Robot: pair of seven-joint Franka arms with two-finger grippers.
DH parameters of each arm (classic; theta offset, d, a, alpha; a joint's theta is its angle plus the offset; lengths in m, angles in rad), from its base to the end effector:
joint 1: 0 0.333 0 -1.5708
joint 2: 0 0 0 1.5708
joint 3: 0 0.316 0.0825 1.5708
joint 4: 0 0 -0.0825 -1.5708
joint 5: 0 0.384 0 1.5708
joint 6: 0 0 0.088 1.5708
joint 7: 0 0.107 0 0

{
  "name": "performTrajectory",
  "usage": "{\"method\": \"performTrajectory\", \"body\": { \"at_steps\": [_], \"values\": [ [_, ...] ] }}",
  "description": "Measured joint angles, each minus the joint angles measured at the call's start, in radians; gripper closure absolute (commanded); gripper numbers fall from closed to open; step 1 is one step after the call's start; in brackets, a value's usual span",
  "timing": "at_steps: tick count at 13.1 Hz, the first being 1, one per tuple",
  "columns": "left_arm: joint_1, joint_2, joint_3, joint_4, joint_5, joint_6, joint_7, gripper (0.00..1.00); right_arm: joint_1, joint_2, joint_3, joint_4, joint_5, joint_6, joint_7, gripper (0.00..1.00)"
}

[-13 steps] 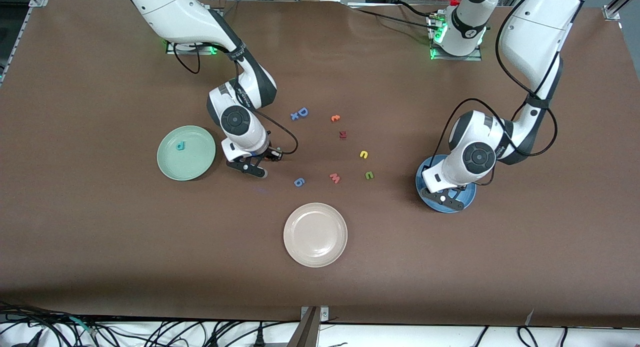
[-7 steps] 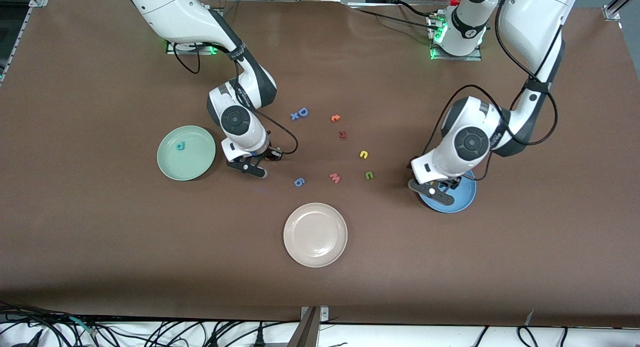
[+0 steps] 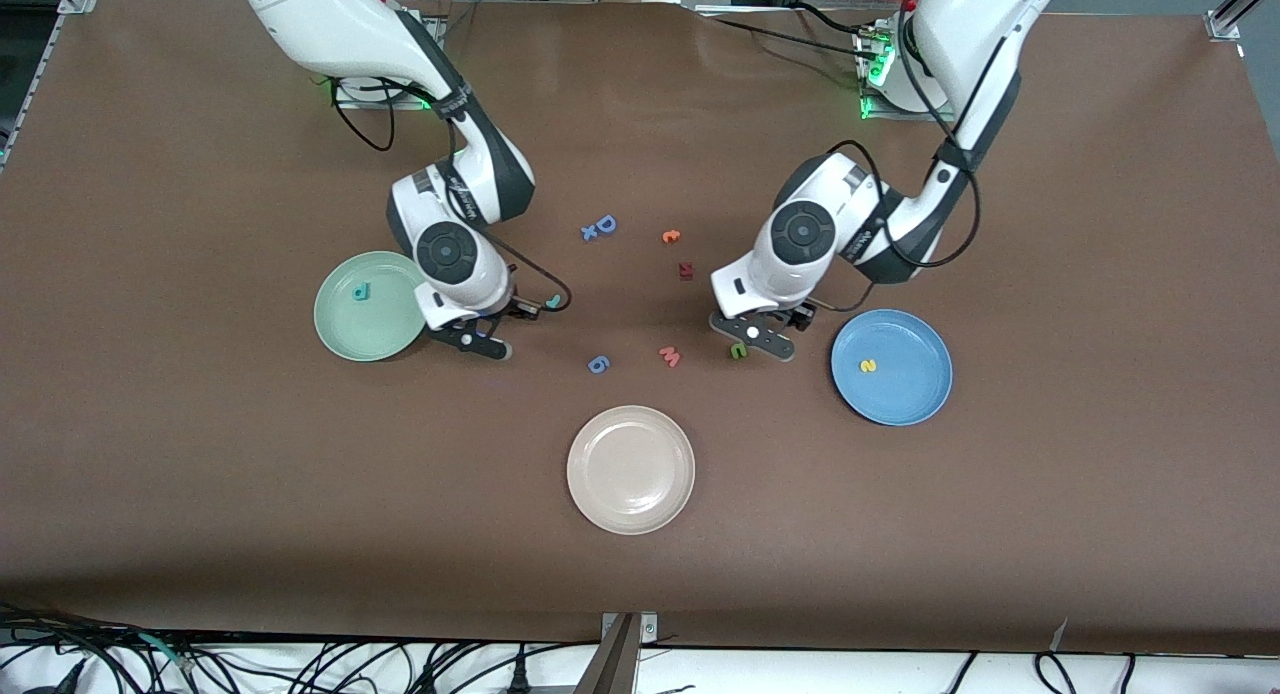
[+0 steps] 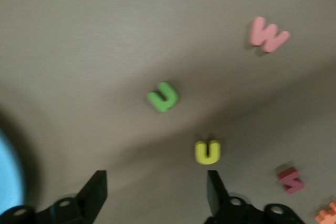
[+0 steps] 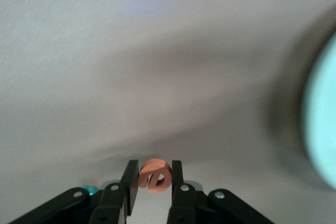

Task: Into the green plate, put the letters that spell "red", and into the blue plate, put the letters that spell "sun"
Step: 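Put the e on the green plate while the left gripper drops the 2, then drop the u on the blue plate while the right gripper reaches the r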

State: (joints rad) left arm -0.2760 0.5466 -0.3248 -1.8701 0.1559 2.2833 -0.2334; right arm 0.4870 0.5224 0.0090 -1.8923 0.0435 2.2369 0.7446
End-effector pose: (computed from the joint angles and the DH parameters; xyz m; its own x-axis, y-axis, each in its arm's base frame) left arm 0.5249 -0.3432 0.2254 0.8987 -0.4250 -0.1078 -0.4238 -0.9051 0.0357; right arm 0.5392 0.2930 0.2127 0.9479 -0.2796 -0.1530 -0.2674 -0.9588 0.0956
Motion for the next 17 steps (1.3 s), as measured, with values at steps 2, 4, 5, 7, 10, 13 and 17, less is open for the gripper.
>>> {"method": "performTrajectory", "body": {
  "at_steps": [2, 4, 5, 7, 10, 13, 17],
  "values": [
    [-0.025, 0.033, 0.000, -0.003, 0.000, 0.044, -0.028, 0.26, -0.003, -0.046, -0.051, 0.010, 0.000, -0.090, -0.093, 0.72],
    [-0.047, 0.074, 0.000, -0.009, 0.000, 0.108, -0.060, 0.26, -0.007, -0.080, -0.109, 0.010, 0.000, -0.153, -0.202, 0.72],
    [-0.053, 0.091, 0.000, -0.009, 0.000, 0.122, -0.066, 0.26, -0.009, -0.089, -0.140, 0.010, 0.000, -0.175, -0.264, 0.72],
    [-0.056, 0.106, 0.001, -0.009, 0.000, 0.130, -0.069, 0.26, -0.014, -0.090, -0.206, -0.002, 0.000, -0.196, -0.399, 0.72],
    [-0.056, 0.107, 0.001, -0.008, 0.000, 0.131, -0.074, 0.50, -0.051, -0.086, -0.257, -0.062, 0.026, -0.180, -0.545, 0.71],
    [-0.056, 0.102, 0.009, -0.007, 0.000, 0.129, -0.076, 0.93, -0.083, -0.067, -0.259, -0.121, 0.147, -0.147, -0.652, 0.71],
    [-0.054, 0.095, 0.009, -0.004, 0.000, 0.116, -0.077, 0.96, -0.088, -0.054, -0.258, -0.160, 0.166, -0.144, -0.676, 0.66]
  ]
}}
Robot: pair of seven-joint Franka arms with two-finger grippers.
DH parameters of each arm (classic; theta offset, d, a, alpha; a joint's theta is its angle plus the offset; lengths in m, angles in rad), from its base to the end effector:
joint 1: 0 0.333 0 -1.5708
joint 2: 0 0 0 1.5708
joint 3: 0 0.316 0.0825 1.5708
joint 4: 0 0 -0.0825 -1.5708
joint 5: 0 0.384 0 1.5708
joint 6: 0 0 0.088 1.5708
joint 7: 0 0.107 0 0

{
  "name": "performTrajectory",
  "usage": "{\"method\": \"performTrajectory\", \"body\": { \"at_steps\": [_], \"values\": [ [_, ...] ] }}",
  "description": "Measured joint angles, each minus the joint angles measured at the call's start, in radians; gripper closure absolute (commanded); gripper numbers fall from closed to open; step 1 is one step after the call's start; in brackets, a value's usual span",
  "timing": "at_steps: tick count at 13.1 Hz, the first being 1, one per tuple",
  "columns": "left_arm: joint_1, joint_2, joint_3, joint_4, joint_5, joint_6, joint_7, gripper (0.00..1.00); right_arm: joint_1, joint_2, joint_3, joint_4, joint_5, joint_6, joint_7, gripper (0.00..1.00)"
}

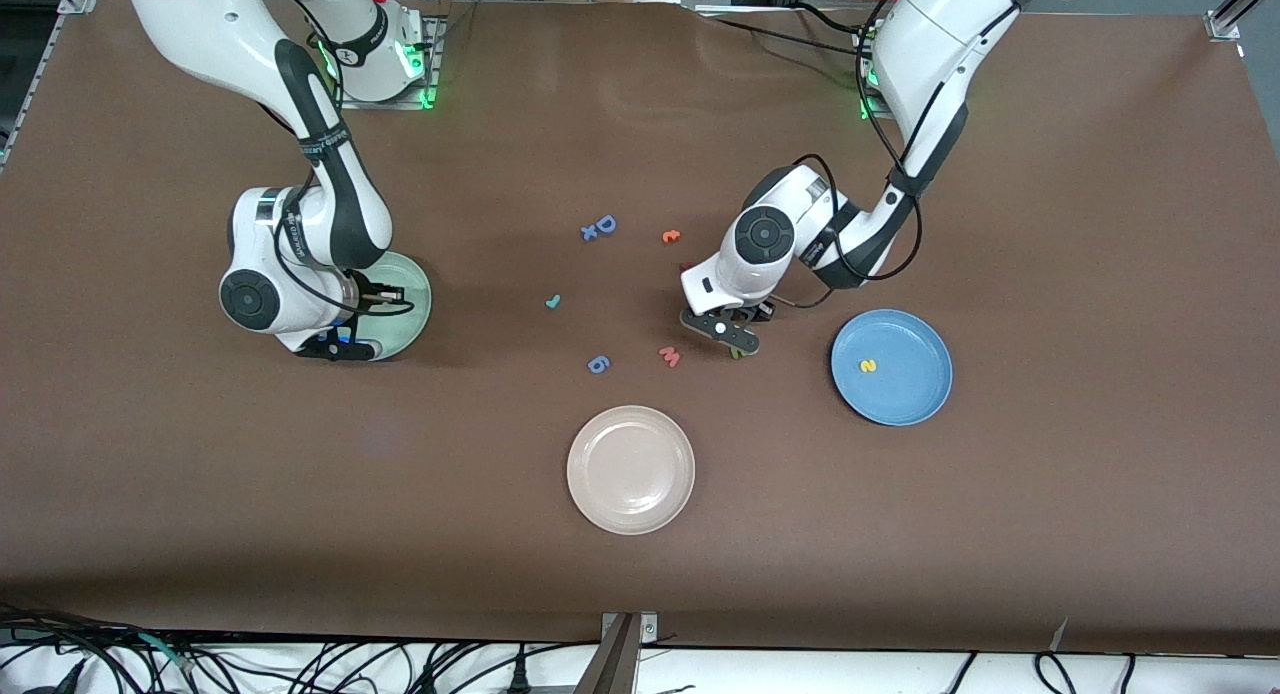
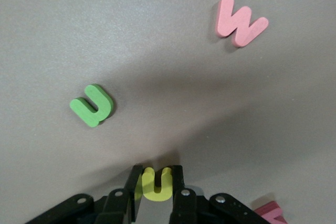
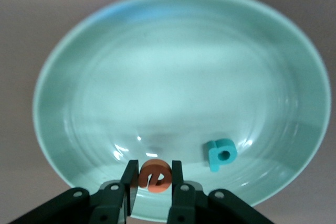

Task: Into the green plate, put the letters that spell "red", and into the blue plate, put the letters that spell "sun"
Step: 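Drop the u on the blue plate while the right gripper reaches the r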

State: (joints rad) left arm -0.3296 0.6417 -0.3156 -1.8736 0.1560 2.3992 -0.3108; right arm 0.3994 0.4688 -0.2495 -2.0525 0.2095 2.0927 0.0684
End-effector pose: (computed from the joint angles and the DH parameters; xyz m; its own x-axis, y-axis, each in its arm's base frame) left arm 0.5062 -0.3699 0.1752 0.9143 -0.3928 -0.0986 -0.3880 -0.9194 0.0640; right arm 0.5377 0.0892 0.1865 0.9163 -0.0564 -0.3964 -0.0554 -0.9984 0.0140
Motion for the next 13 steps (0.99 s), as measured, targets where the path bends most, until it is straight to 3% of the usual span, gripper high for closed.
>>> {"method": "performTrajectory", "body": {
  "at_steps": [1, 2, 4, 8, 11, 13],
  "values": [
    [0.002, -0.002, 0.000, 0.003, 0.000, -0.006, 0.000, 0.96, 0.000, 0.000, 0.000, -0.015, 0.001, 0.000, -0.001, 0.66],
    [0.005, -0.011, 0.001, 0.012, 0.000, -0.027, 0.000, 0.96, 0.000, 0.000, 0.000, -0.027, 0.001, 0.000, -0.003, 0.58],
    [0.025, -0.053, 0.003, 0.037, 0.000, -0.114, 0.003, 0.96, 0.000, 0.000, 0.001, -0.037, 0.001, 0.000, -0.003, 0.25],
    [0.135, -0.123, 0.007, 0.091, 0.002, -0.282, 0.175, 0.96, 0.000, -0.013, 0.002, -0.034, 0.004, 0.002, -0.003, 0.21],
    [0.267, -0.117, 0.022, 0.088, 0.004, -0.298, 0.393, 0.95, 0.006, -0.056, 0.026, 0.009, 0.012, -0.037, 0.079, 0.20],
    [0.369, -0.092, 0.027, 0.082, 0.053, -0.298, 0.508, 0.94, 0.011, -0.086, 0.071, 0.051, 0.012, -0.065, 0.183, 0.10]
  ]
}}
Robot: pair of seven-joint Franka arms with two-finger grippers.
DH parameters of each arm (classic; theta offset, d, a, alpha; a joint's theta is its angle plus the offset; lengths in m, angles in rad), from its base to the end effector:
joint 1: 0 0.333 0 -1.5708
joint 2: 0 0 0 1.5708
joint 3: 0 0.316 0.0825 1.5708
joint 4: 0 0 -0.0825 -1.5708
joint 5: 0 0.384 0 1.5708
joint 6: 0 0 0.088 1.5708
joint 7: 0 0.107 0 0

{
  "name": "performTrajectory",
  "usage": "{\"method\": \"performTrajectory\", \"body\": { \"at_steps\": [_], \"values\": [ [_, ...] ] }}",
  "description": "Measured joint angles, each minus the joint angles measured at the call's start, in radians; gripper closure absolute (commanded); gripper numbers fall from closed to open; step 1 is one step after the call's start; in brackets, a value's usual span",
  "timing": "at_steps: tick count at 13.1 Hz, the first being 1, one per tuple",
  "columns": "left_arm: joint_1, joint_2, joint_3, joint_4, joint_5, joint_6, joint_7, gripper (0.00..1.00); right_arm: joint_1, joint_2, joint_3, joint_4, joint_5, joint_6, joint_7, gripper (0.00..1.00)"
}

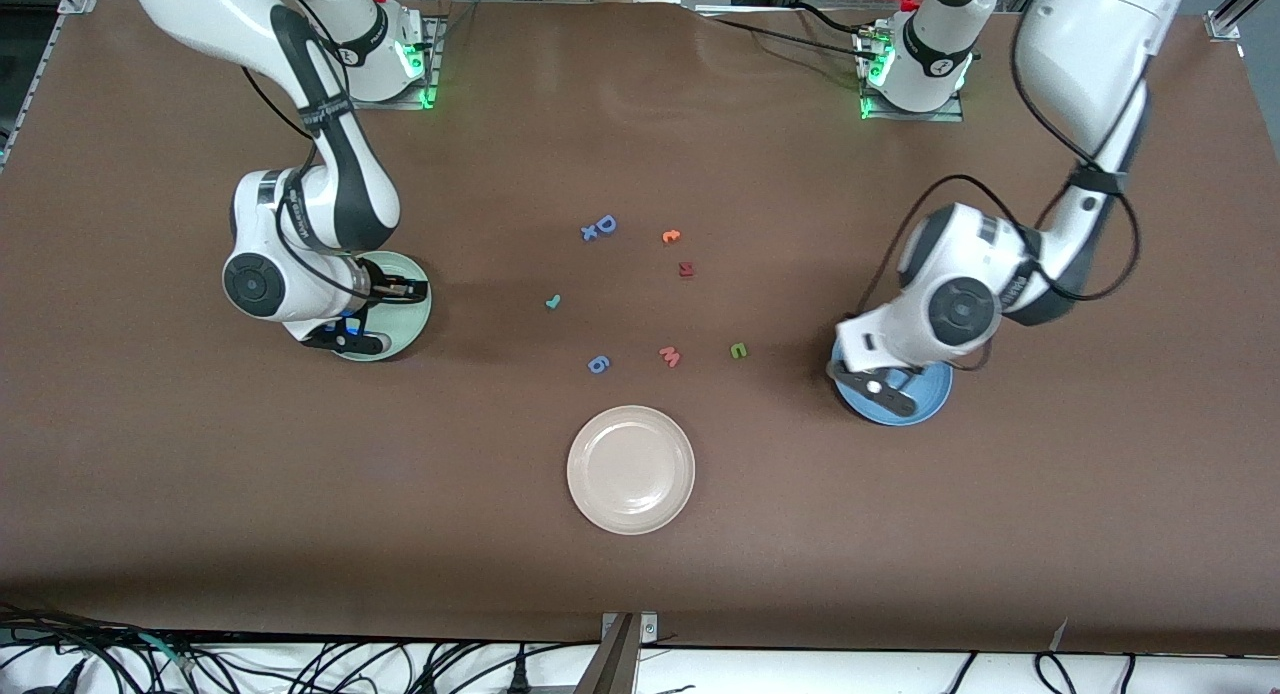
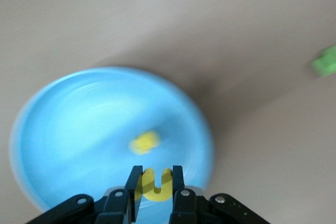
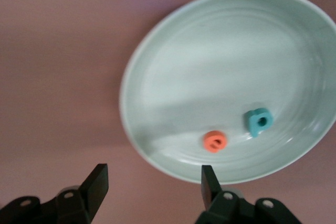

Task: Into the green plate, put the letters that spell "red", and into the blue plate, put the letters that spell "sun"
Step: 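Drop the u on the blue plate while the right gripper reaches the r, then grasp the r with the right gripper while the left gripper grasps the u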

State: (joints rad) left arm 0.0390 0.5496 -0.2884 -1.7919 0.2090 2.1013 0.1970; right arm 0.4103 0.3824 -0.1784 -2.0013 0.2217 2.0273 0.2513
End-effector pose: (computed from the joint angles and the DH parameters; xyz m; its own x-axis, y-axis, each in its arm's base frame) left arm 0.6164 -0.1349 0.2382 0.8334 -0.5126 -0.2065 -0.5170 -0.8552 0.0366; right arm 0.5465 0.1434 0.2457 0.9242 -0.1412 -0.3549 -0.1506 -0.9886 0.0012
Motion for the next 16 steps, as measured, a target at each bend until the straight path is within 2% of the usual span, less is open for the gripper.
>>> {"method": "performTrajectory", "body": {
  "at_steps": [1, 3, 4, 5, 7, 8, 9, 13, 16],
  "values": [
    [0.037, 0.018, 0.000, -0.003, 0.029, 0.000, 0.027, 0.93, 0.001, -0.010, 0.030, 0.019, 0.000, -0.005, 0.058, 0.06],
    [0.057, 0.050, -0.002, -0.013, 0.039, 0.001, 0.046, 0.92, 0.005, -0.013, 0.091, 0.054, 0.000, -0.006, 0.186, 0.06],
    [0.054, 0.062, -0.006, -0.026, 0.041, 0.006, 0.046, 0.85, 0.010, -0.011, 0.118, 0.068, 0.000, -0.003, 0.247, 0.06],
    [0.053, 0.069, -0.010, -0.046, 0.041, 0.024, 0.045, 0.73, 0.022, -0.007, 0.139, 0.079, 0.000, 0.006, 0.305, 0.02],
    [0.055, 0.071, -0.011, -0.067, 0.042, 0.046, 0.045, 0.53, 0.067, 0.015, 0.152, 0.087, 0.000, 0.067, 0.395, 0.01],
    [0.055, 0.069, -0.011, -0.067, 0.042, 0.047, 0.045, 0.18, 0.091, 0.033, 0.153, 0.087, 0.000, 0.105, 0.429, 0.01],
    [0.055, 0.069, -0.011, -0.067, 0.043, 0.050, 0.045, 0.00, 0.113, 0.054, 0.154, 0.088, 0.000, 0.142, 0.459, 0.01],
    [0.055, 0.040, -0.020, -0.061, 0.044, 0.045, 0.045, 0.00, 0.186, 0.135, 0.155, 0.091, 0.000, 0.285, 0.562, 0.03],
    [0.053, -0.013, -0.088, -0.050, 0.044, 0.007, 0.026, 0.00, 0.211, 0.176, 0.155, 0.091, 0.000, 0.333, 0.579, 0.06]
  ]
}}
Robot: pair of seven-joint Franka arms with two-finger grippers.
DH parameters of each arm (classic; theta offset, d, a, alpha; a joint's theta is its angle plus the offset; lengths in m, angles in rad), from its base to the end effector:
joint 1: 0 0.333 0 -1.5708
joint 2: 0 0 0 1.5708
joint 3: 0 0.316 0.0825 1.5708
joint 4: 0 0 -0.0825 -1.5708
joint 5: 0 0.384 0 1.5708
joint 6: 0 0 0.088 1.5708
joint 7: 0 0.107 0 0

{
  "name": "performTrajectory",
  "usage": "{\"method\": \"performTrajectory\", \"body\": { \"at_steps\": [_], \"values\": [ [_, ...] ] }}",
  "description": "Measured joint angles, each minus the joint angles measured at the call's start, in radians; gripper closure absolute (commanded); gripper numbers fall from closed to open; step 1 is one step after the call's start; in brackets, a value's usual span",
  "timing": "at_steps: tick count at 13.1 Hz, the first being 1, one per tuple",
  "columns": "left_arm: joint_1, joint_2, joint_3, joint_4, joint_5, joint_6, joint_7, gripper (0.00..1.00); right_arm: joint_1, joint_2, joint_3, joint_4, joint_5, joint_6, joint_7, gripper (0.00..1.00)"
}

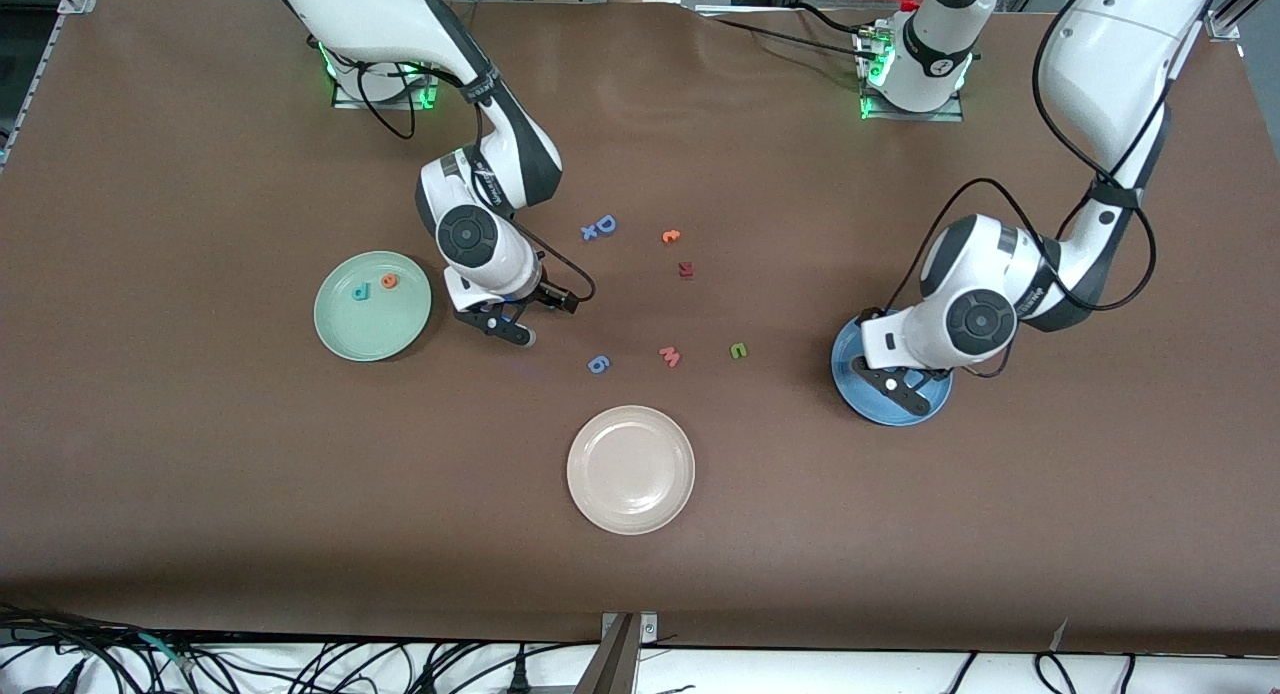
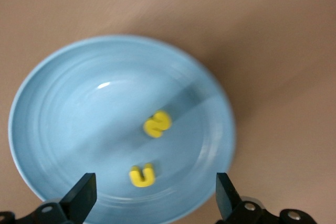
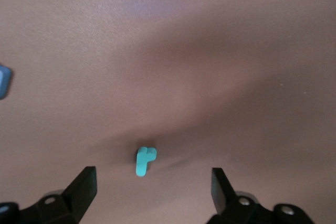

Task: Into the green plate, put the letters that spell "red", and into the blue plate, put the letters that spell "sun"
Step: 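Grasp the r with the right gripper while the left gripper grasps the u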

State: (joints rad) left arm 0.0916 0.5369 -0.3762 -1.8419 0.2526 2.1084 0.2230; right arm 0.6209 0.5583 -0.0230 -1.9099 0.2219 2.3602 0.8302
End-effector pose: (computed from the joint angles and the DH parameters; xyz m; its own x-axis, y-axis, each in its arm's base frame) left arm 0.5995 -0.1509 0.2350 0.7828 -0.5847 -0.2130 -0.5879 -0.8071 0.0553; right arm 0.5086 0.3503 0.1930 0.9091 -0.3798 -0.1712 -0.3853 -0.9228 0.0015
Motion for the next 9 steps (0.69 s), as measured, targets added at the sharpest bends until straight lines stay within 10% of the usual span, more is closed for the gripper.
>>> {"method": "performTrajectory", "body": {
  "at_steps": [2, 9],
  "values": [
    [-0.002, -0.020, -0.051, 0.009, 0.000, -0.007, -0.106, 0.00, 0.006, 0.024, 0.000, 0.000, 0.000, 0.031, 0.010, 0.10],
    [-0.190, 0.078, -0.092, 0.117, 0.000, -0.005, -0.776, 0.00, 0.027, 0.045, -0.001, 0.011, 0.000, 0.063, 0.038, 0.72]
  ]
}}
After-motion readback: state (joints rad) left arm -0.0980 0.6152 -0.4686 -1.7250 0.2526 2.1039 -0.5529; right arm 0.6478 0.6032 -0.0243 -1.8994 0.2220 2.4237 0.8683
